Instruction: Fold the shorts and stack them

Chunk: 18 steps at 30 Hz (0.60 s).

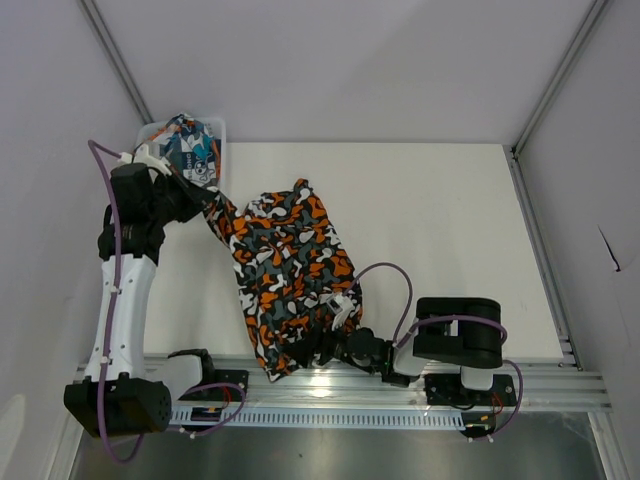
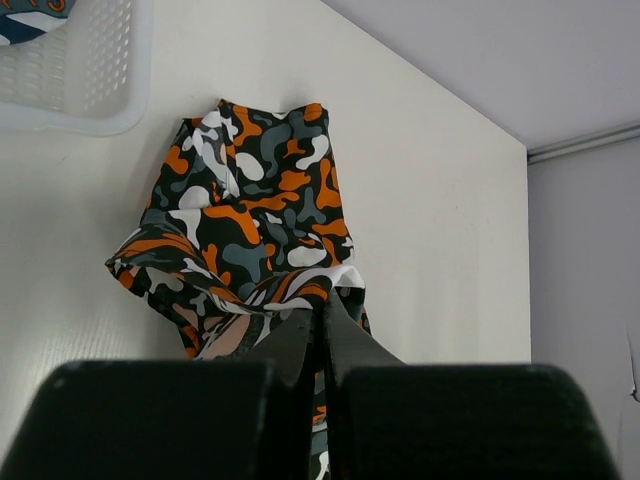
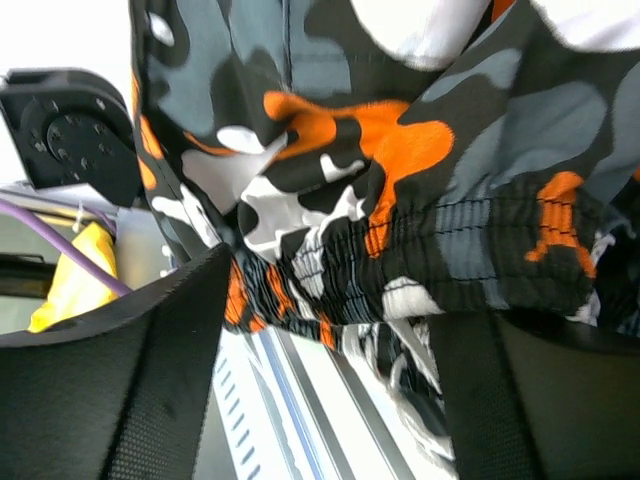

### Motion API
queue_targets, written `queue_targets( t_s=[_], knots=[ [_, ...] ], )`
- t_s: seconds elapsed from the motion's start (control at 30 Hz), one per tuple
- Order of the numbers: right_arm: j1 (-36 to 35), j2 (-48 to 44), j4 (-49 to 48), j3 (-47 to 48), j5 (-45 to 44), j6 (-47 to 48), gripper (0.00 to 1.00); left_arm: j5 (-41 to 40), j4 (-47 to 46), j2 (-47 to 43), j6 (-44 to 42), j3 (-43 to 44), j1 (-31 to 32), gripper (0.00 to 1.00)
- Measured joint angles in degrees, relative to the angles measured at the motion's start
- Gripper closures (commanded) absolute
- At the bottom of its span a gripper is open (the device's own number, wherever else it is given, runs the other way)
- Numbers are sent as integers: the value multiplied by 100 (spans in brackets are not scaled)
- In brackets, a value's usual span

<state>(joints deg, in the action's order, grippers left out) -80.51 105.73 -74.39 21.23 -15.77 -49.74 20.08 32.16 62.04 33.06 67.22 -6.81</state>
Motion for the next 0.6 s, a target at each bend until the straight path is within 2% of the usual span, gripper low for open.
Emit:
queue_targets(
  t_s=[0.03,0.07,0.13,0.17,0.23,0.27,0.3,0.37,0.43,0.6],
  knots=[
    [13,2,-2,31,-15,-17,28,-15,-7,-24,2,0,0,100],
    [35,2,-7,52,-31,-42,37,-22,-13,-42,7,0,-2,100],
    [96,2,-9,85,-31,-109,45,-33,-15,-55,13,0,-2,100],
    [133,2,-9,87,-26,-131,58,-33,-17,-55,13,-2,-2,100],
    [223,2,-9,87,-11,-208,73,-37,-24,-55,15,-11,-2,100],
    [260,0,-9,87,-2,-238,84,-37,-26,-57,15,-15,-2,100],
    [330,-7,-9,79,44,-284,89,-39,-26,-57,15,-15,-2,100],
    [466,-50,-11,15,155,-363,96,-39,-26,-57,15,-15,-2,100],
    [721,-243,17,-160,382,-483,99,-39,-31,-61,15,-22,-2,100],
    [2006,-1344,264,-575,1379,-669,100,-42,-101,-232,17,-334,-2,100]
  ],
)
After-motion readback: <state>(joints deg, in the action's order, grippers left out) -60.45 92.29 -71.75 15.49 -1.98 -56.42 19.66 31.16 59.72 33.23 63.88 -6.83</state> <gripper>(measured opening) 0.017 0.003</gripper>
